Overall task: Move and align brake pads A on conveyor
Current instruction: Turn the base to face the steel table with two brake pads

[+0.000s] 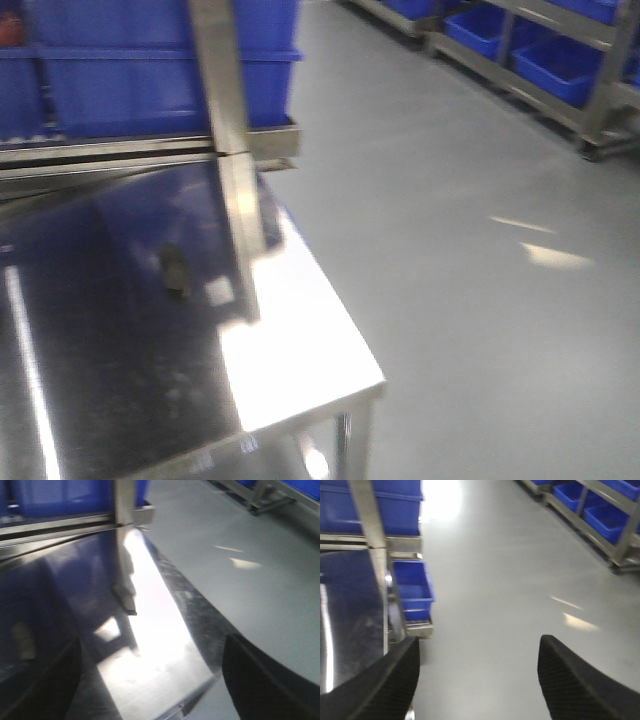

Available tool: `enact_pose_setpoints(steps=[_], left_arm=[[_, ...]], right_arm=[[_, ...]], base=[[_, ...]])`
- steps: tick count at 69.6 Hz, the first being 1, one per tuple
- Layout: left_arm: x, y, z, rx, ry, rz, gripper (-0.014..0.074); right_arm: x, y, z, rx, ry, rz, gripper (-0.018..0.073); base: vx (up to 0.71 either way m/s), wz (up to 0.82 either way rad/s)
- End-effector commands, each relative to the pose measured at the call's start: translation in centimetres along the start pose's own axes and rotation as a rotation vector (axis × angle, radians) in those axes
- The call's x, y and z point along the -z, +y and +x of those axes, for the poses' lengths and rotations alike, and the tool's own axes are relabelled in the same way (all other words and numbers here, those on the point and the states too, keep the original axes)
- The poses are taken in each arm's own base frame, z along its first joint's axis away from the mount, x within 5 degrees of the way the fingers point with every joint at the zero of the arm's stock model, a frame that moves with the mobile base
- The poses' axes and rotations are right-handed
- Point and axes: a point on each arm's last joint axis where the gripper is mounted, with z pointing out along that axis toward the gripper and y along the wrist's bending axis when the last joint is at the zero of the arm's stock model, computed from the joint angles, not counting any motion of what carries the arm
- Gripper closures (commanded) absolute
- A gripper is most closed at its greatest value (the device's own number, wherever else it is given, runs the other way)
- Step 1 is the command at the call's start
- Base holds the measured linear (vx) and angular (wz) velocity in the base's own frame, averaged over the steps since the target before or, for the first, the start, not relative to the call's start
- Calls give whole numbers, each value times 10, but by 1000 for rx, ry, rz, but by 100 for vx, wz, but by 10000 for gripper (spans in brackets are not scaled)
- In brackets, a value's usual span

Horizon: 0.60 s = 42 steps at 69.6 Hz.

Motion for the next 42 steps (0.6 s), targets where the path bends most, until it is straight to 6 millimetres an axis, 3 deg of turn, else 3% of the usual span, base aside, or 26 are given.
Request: enact_pose_setpoints(steps=[1, 25, 42], left_arm=[[3, -3, -6, 0, -44, 22, 52], [3, -3, -6, 0, -44, 22, 52], [3, -3, -6, 0, -44, 22, 52]], right_arm=[[5, -1, -10, 12, -86, 16, 82], [5, -1, -10, 12, -86, 16, 82], [5, -1, -10, 12, -86, 16, 82]], base=[[20, 77], [19, 74], [16, 50]])
